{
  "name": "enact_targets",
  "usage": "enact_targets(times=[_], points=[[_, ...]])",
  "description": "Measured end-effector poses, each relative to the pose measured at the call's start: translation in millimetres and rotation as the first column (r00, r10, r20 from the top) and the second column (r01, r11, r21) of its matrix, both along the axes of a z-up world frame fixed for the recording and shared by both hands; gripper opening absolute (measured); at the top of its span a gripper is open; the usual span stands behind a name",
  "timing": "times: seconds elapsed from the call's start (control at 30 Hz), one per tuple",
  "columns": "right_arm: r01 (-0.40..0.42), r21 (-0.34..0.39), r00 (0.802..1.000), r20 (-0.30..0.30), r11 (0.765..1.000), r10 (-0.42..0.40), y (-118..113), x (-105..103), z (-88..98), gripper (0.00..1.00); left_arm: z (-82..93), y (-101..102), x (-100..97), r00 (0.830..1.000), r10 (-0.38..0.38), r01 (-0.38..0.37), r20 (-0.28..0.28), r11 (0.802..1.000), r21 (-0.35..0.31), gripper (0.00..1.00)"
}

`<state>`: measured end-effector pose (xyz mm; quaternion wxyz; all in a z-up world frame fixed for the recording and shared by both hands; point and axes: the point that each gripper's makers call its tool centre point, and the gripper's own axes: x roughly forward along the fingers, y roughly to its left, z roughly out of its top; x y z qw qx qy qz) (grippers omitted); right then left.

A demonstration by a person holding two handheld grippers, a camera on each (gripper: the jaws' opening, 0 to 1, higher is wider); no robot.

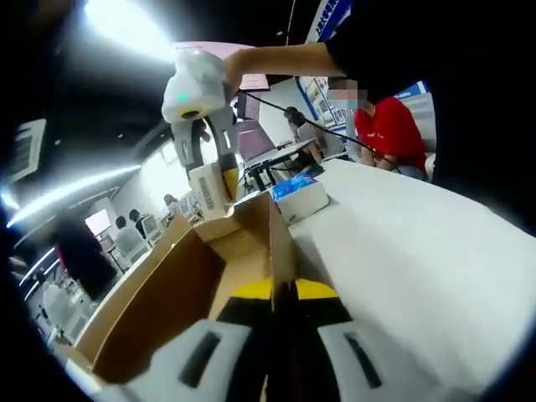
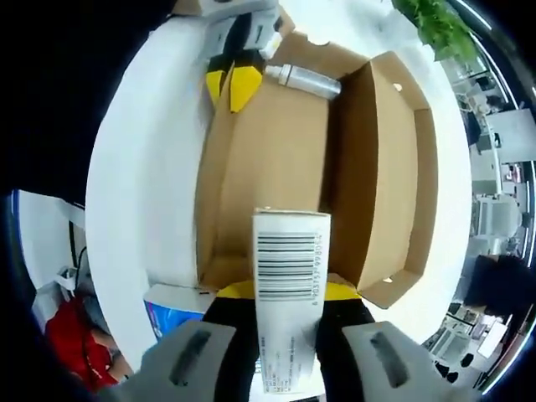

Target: Operate the shoe box by opening the lid, removing the specified soft item, and placing it in the target area until the item is outside and the box remains undamaged.

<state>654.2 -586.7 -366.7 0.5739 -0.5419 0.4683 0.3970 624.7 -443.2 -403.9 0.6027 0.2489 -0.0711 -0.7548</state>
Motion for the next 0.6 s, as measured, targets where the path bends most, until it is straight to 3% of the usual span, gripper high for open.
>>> enact_targets(times=[0.6], points=[[0.059, -0.002, 0.998, -0.009, 0.998, -0.059, -22.7, -19.5, 0.6, 0.22, -0.6, 0.2, -0.6, 1.000, 0.000, 0.000, -0.001, 1.000, 0.000, 0.06]])
